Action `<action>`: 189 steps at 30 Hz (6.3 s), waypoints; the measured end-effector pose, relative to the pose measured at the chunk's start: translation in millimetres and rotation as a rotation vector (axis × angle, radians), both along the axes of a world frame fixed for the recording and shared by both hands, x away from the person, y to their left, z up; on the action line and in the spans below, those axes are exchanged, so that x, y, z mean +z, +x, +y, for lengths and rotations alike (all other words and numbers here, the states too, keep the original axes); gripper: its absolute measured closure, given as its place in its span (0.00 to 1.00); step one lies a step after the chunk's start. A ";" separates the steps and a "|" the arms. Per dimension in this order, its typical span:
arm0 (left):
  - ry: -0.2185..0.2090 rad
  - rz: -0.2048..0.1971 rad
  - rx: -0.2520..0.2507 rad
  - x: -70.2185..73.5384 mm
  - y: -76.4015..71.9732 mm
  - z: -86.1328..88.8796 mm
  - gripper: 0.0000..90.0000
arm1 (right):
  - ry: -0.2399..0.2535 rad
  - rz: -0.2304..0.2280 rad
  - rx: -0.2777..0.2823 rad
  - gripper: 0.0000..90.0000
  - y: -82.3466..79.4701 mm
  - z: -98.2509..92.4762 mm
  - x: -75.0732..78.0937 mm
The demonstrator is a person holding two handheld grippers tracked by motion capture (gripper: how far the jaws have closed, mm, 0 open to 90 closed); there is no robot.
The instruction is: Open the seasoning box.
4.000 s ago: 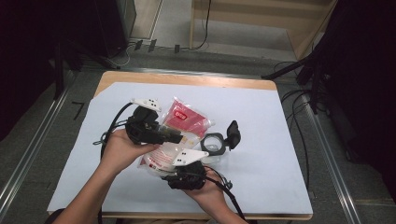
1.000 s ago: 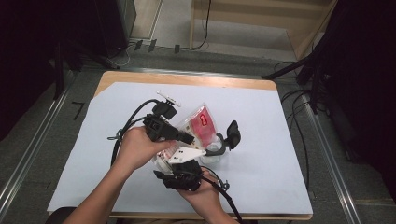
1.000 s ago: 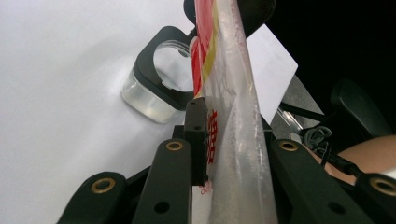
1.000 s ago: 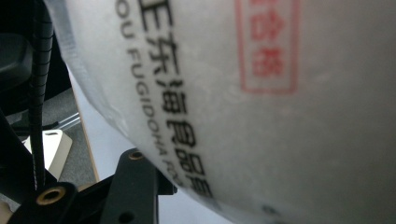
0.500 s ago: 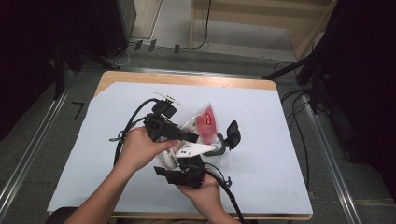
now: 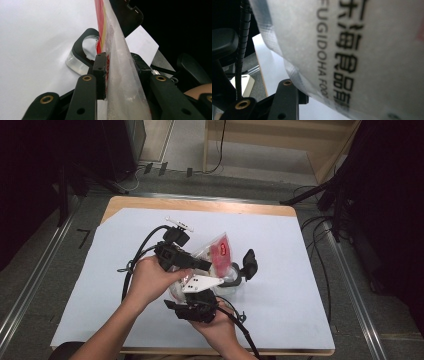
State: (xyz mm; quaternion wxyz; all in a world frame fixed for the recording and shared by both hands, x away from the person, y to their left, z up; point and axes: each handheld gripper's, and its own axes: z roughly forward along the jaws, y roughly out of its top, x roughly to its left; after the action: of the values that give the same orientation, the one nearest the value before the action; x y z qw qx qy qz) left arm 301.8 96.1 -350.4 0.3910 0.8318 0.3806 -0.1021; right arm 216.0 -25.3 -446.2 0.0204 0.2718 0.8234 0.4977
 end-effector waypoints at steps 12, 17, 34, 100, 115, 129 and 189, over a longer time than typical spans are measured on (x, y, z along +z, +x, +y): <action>-0.012 -0.017 0.004 3.0 -0.5 0.4 0.72 | 0.071 0.051 -0.003 0.68 3.6 -3.4 3.1; -0.008 -0.022 0.006 1.9 0.3 0.4 0.75 | 0.056 0.043 -0.001 0.68 4.1 -2.9 2.4; -0.018 0.076 0.000 3.8 14.2 4.5 0.79 | -0.026 -0.002 0.003 0.70 5.8 0.8 7.7; 0.035 0.020 0.070 17.5 16.6 -9.3 0.80 | 0.049 0.043 -0.002 0.71 9.5 -1.4 18.9; 0.036 0.022 0.076 16.5 16.9 -7.3 0.80 | 0.029 0.027 0.005 0.71 10.2 -0.5 18.4; 0.044 0.020 0.072 19.0 15.4 -5.8 0.80 | 0.033 0.024 0.013 0.71 8.6 0.7 20.3; 0.063 0.013 0.075 18.5 11.6 -3.8 0.79 | 0.018 0.017 0.040 0.71 7.6 3.7 18.7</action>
State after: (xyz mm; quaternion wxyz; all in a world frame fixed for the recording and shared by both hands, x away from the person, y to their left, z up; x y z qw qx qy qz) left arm 313.4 92.3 -331.9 0.3656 0.8283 0.4169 -0.0805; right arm 223.6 -21.6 -427.5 0.0011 0.2595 0.8243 0.5032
